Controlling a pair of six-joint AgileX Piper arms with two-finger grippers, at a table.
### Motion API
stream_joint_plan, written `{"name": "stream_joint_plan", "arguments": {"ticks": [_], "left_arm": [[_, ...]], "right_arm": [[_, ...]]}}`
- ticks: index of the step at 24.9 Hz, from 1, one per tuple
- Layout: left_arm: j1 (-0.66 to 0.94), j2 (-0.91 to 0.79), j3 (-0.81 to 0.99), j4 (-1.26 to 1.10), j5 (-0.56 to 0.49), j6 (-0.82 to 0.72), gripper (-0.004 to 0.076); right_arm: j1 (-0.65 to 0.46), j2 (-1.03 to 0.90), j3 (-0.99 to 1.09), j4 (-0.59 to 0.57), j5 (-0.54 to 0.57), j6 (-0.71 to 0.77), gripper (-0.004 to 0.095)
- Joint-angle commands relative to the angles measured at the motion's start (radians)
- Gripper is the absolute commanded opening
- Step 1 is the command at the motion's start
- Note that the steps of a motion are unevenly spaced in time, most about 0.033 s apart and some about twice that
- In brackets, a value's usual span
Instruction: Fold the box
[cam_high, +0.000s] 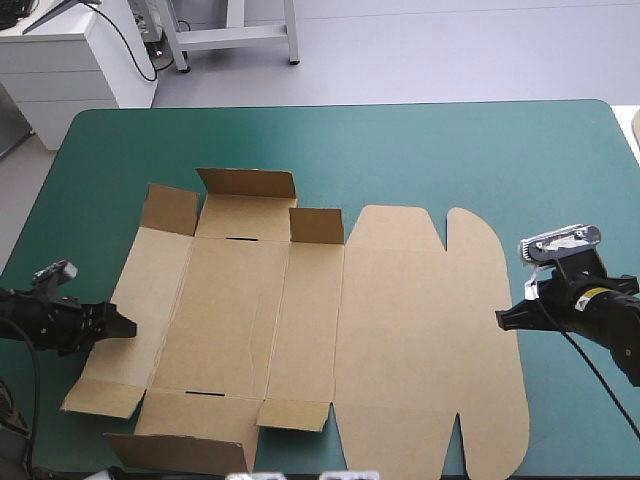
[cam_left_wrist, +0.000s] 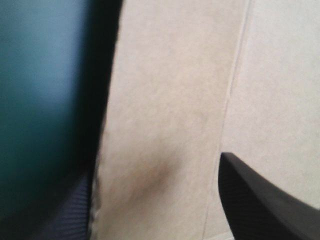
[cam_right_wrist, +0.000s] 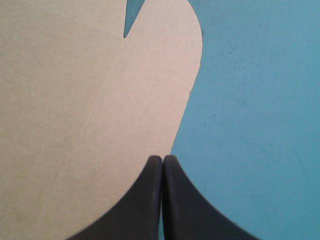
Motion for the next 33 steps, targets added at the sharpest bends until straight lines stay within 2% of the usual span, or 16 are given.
{"name": "stream_joint_plan", "arguments": {"ticks": [1, 8, 20, 21, 23, 24, 26, 33], "left_arm": [[-0.095, -0.03, -0.018, -0.021, 0.104, -0.027, 0.0474], [-0.207, -0.03, -0.018, 0.008, 0.104, -0.089, 0.0474], [-0.219, -0.03, -0.02, 0.006, 0.104, -0.098, 0.0461], [-0.219, -0.03, -0.02, 0.003, 0.104, -0.101, 0.0434], [-0.219, -0.03, -0.02, 0.003, 0.104, -0.101, 0.0319], [-0.219, -0.03, -0.02, 0.003, 0.104, -0.094, 0.0168], [-0.219, -0.03, -0.02, 0.003, 0.104, -0.085, -0.0001], [-0.219, -0.03, -0.02, -0.062, 0.084, -0.094, -0.0006]], "right_arm": [[-0.009, -0.011, -0.025, 0.005, -0.073, -0.009, -0.0016], [-0.009, -0.011, -0.025, 0.003, -0.072, -0.009, -0.0016], [-0.009, -0.011, -0.025, 0.003, -0.072, -0.009, -0.0016], [-0.009, -0.011, -0.025, 0.003, -0.072, -0.009, -0.0016], [-0.009, -0.011, -0.025, 0.003, -0.072, -0.009, -0.0016], [-0.009, -0.011, -0.025, 0.003, -0.072, -0.009, -0.0016], [-0.009, -0.011, -0.025, 0.003, -0.072, -0.009, -0.0016], [-0.009, -0.011, -0.025, 0.005, -0.072, -0.009, -0.0016]]}}
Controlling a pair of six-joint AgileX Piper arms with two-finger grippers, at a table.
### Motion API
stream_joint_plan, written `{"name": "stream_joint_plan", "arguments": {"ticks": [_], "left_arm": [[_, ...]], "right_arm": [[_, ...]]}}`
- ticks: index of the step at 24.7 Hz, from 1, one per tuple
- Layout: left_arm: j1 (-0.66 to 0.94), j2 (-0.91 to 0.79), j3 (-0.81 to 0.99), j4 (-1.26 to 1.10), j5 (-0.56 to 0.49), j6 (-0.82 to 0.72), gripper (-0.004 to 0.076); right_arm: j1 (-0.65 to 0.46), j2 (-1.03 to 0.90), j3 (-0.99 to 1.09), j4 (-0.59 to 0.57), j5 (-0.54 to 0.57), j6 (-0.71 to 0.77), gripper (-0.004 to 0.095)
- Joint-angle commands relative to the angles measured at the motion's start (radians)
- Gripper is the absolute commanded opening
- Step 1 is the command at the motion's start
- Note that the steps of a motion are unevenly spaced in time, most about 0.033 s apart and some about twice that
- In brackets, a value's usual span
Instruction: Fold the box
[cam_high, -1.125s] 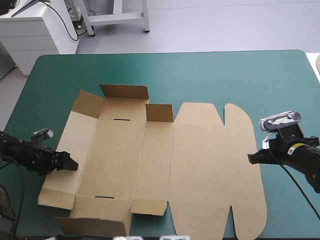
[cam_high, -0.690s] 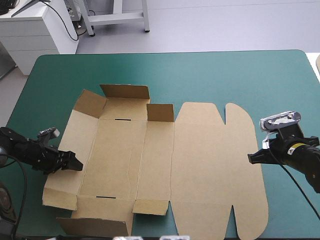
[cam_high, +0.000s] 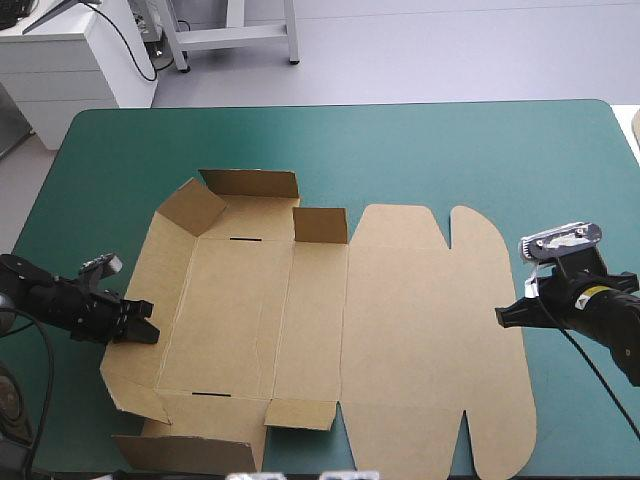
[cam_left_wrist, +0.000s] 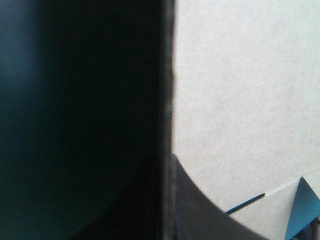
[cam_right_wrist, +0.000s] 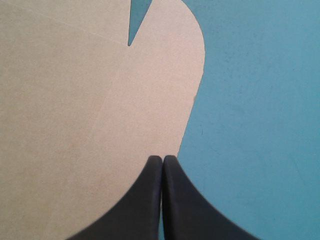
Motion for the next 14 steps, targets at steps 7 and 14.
{"name": "stream_joint_plan", "arguments": {"ticks": [7, 14], "left_arm": [[-0.051, -0.03, -0.181, -0.079, 0.072, 0.047, -0.0008], [-0.244, -0.03, -0.52, 0.105, 0.029, 0.047, -0.0008]], "right_arm": [[-0.009, -0.011, -0.025, 0.014, -0.052, -0.007, -0.0016], [-0.009, -0.011, -0.025, 0.033, -0.052, -0.007, -0.0016]]}}
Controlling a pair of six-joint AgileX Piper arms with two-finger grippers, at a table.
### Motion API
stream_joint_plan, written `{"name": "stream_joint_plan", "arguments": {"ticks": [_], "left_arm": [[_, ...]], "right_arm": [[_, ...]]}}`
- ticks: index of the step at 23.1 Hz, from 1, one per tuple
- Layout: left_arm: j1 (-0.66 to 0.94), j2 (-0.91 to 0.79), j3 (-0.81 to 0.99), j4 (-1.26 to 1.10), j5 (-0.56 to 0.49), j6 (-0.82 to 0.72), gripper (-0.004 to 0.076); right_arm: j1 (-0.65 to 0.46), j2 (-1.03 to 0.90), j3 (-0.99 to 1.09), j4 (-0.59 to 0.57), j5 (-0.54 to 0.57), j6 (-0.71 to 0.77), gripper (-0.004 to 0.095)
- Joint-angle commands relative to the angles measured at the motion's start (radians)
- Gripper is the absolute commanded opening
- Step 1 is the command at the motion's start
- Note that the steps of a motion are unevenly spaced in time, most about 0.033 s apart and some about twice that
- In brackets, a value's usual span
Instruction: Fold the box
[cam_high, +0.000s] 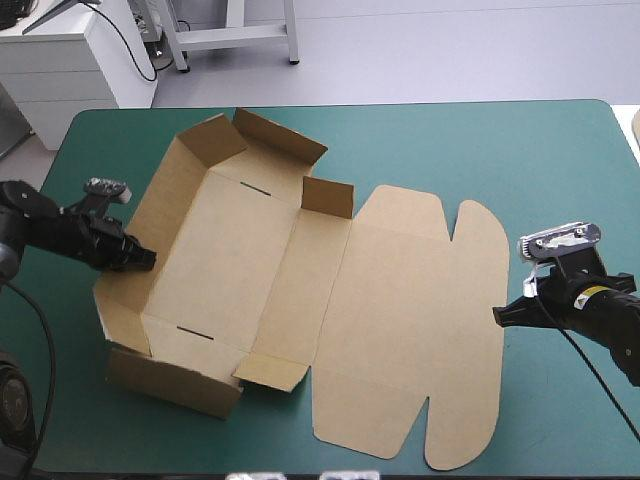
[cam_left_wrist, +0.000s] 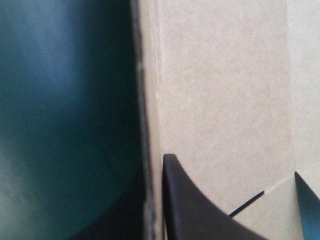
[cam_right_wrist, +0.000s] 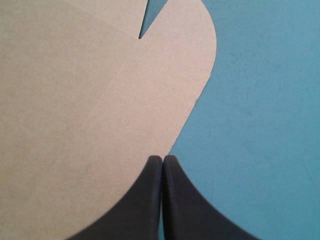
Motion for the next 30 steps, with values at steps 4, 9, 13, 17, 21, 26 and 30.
{"name": "stream_joint_plan", "arguments": {"ticks": [4, 9, 13, 17, 21, 26, 30], "left_arm": [[-0.203, -0.033, -0.3, 0.126, -0.056, 0.012, -0.0008], [-0.438, -0.033, -0.442, 0.262, -0.223, 0.059, -0.0008], [-0.634, -0.028, -0.449, 0.486, -0.409, 0.039, -0.0008], [-0.796, 0.007, -0.449, 0.698, -0.54, 0.034, -0.0008], [-0.927, 0.075, -0.449, 0.918, -0.622, -0.094, -0.0008], [-1.017, 0.144, -0.449, 1.01, -0.606, -0.096, -0.0008], [-1.074, 0.163, -0.449, 1.074, -0.642, -0.12, -0.0008]], "right_arm": [[-0.009, -0.011, -0.025, 0.008, -0.052, -0.007, -0.0016], [-0.009, -0.011, -0.025, 0.008, -0.052, 0.0, -0.0016], [-0.009, -0.011, -0.025, 0.008, -0.052, 0.0, -0.0016], [-0.009, -0.011, -0.025, 0.008, -0.052, 0.0, -0.0016], [-0.009, -0.011, -0.025, 0.008, -0.054, 0.0, -0.0016], [-0.009, -0.011, -0.025, 0.008, -0.05, 0.002, -0.0016], [-0.009, -0.011, -0.025, 0.008, -0.052, 0.002, -0.0016]]}}
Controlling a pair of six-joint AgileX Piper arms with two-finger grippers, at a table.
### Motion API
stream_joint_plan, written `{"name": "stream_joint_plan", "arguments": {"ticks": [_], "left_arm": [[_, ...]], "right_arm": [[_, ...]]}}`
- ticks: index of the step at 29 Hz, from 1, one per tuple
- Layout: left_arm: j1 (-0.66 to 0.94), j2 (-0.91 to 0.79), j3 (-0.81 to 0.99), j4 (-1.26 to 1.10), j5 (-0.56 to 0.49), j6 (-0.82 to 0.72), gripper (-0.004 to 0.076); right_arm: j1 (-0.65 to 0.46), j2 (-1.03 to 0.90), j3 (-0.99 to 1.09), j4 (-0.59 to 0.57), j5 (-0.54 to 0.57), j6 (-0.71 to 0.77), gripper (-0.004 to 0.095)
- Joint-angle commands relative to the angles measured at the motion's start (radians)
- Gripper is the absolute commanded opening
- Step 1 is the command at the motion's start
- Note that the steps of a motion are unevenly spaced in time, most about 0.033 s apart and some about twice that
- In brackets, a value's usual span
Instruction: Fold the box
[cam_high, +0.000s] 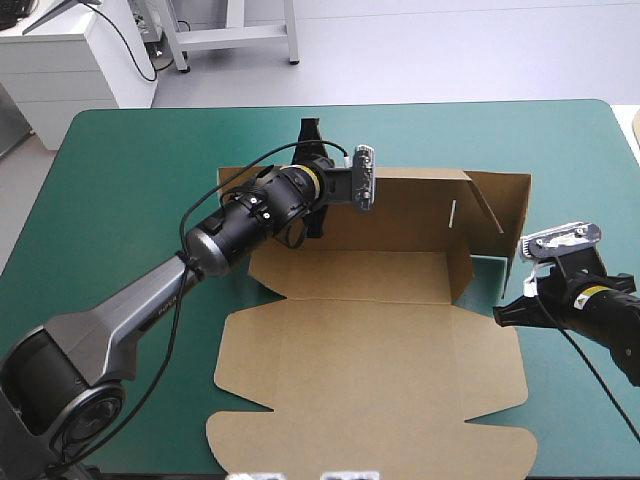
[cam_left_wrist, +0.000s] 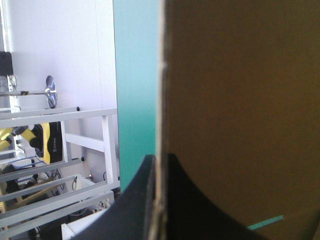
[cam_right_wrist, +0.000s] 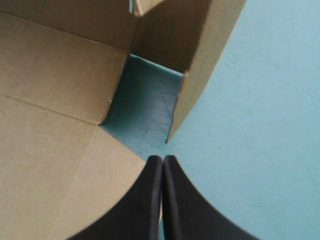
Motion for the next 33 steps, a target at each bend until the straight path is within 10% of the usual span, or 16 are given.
{"name": "stream_joint_plan", "arguments": {"ticks": [1, 33], "left_arm": [[-0.035, -0.045, -0.038, 0.091, -0.093, -0.076, -0.0008], [-0.181, -0.034, 0.202, 0.607, -0.036, -0.603, -0.0008]], "right_arm": [[-0.009, -0.011, -0.025, 0.01, -0.054, -0.001, -0.0016], [-0.009, 0.168, -0.352, 0.11, -0.017, 0.175, -0.0015]]}}
